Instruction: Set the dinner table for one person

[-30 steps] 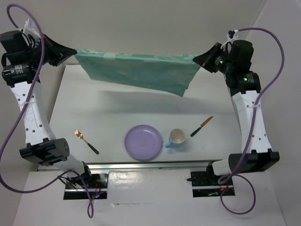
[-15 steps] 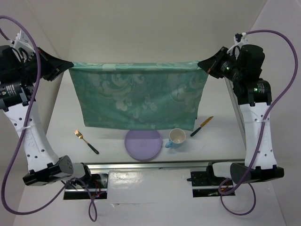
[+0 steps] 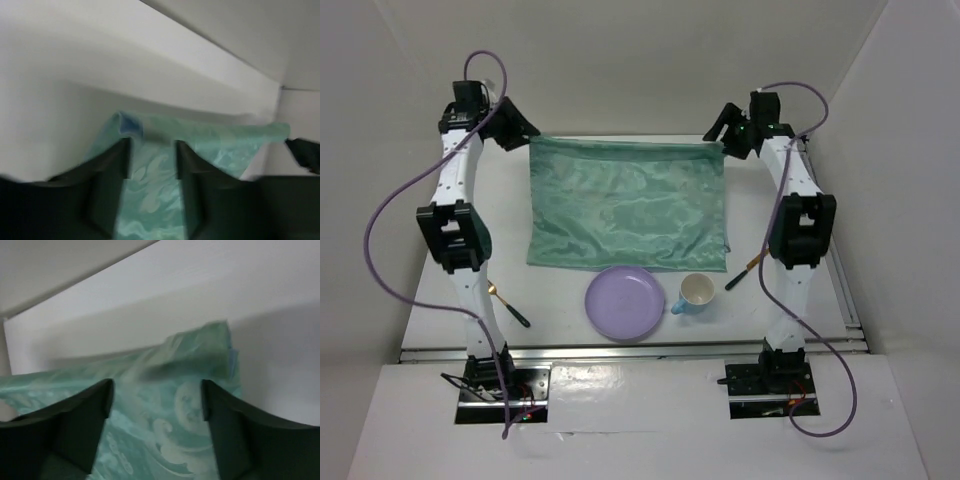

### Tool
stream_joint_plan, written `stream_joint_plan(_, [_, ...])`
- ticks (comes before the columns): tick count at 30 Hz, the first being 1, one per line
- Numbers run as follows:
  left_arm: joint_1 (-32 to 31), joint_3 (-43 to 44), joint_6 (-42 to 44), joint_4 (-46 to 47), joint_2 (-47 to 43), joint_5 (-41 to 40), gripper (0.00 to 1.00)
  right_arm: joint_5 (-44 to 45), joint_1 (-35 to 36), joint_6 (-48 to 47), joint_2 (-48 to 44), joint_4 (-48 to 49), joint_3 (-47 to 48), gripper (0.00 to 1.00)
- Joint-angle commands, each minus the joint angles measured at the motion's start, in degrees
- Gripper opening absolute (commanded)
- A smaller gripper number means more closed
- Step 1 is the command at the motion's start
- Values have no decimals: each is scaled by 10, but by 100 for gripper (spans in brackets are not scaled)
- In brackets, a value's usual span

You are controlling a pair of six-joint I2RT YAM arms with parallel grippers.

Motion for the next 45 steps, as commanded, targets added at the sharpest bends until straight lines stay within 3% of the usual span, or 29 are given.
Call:
stream_joint_plan(1, [2,131,-5,-13,93,-29,74,5,-19,-1,61,4,124,91])
stream_joint_plan(2, [2,139,-5,-23,93,-29,79,0,-19,-1,68,-4,136,95])
stream_joint_plan(5, [-3,14,9,30,6,-53,85,19,-19,-6,22,14,68,98])
stream_joint_plan(6, [-3,-53,9,44,-20,-65,85,19,-19,-6,2,22,36,98])
stream_joint_plan(8, [-3,-99,18,38,-62,-87,83,43,-19,-12,-61,22,-56,93])
stream_joint_plan(9, [-3,-135,31,26,-97,-95,74,49,-19,-12,-107,22,-125,90])
stream_joint_plan(10, [-3,-155,31,-2,-113,-107,68,49,-19,-12,-132,22,-165,86])
stream_joint_plan(12, [-3,-204,38,-27,-147,-127,50,49,-19,-12,-181,22,-246,68])
stream_joint_plan(13, [-3,-268,43,-34,-183,-141,38,56,-19,-6,-233,22,-328,61])
stream_joint_plan(14, [-3,-304,43,-41,-203,-157,35,56,-19,0,-256,22,-366,47])
stream_joint_plan(16, [-3,-415,28,-42,-240,-172,37,68,-19,0,-314,22,-458,39])
stream_joint_plan(17, [2,-449,19,-42,-271,-172,45,68,-19,0,-327,22,-481,39])
stream_joint_plan(19, [15,-542,8,-16,-297,-150,52,68,-19,0,-349,22,-519,42])
stream_joint_plan(22, [20,-595,-8,-11,-324,-150,66,46,-24,0,-370,6,-567,62])
stream_joint_plan(26, [33,-663,-13,23,-330,-144,69,39,-24,10,-377,1,-615,66])
stream_joint_plan(32, [38,-694,-13,73,-270,-109,69,27,-24,23,-377,17,-639,66])
stream_joint_plan(37, [33,-699,-13,96,-242,-92,61,27,-29,23,-377,17,-639,66])
stream_joint_plan(43, [33,-699,-7,96,-243,-94,37,1,-35,34,-366,24,-651,78])
stream_joint_plan(45, [33,-684,-12,96,-243,-99,23,-7,-35,39,-366,39,-659,78])
